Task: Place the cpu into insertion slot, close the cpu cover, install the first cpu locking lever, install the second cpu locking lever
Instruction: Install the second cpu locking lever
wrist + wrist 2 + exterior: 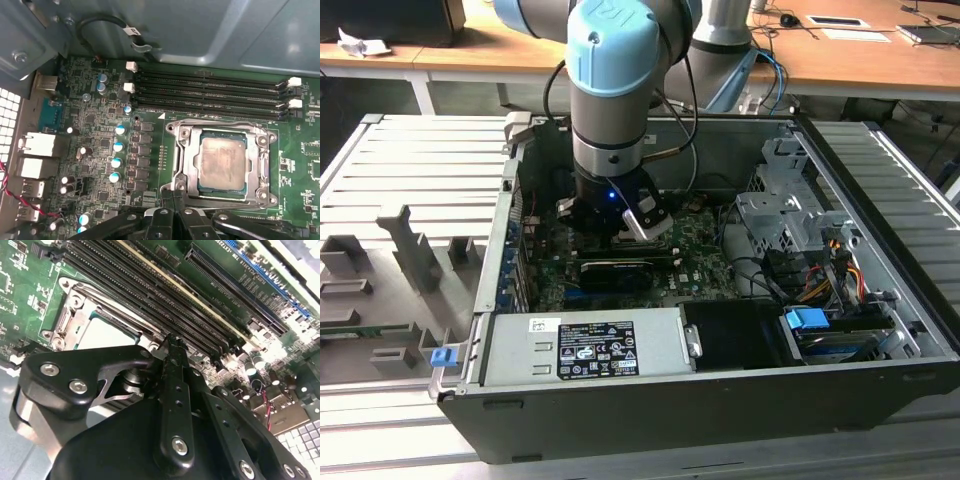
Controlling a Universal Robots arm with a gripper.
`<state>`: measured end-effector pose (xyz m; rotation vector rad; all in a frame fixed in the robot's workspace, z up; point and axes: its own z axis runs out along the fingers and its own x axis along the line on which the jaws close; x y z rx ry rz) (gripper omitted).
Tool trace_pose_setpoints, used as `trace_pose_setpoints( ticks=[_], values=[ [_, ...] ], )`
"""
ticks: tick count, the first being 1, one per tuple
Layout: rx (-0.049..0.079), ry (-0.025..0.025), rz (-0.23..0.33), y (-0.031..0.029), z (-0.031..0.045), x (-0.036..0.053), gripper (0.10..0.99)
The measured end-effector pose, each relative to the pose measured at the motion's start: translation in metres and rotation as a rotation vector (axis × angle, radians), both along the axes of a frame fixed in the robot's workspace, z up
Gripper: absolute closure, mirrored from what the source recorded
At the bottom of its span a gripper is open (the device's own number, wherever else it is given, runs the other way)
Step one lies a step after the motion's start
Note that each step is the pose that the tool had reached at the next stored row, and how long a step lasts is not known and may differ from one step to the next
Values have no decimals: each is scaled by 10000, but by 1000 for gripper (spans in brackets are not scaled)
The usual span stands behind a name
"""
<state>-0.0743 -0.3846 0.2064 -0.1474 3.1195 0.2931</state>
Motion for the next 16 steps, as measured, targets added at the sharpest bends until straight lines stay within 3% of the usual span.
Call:
trace_pose_setpoints(
  ticks=[6,12,16],
  values=[
    [235,4,0,-15,-50,-1,980],
    [548,-3,0,-20,-66,-4,980],
    [573,-2,0,-53,-81,-17,980]
  ],
)
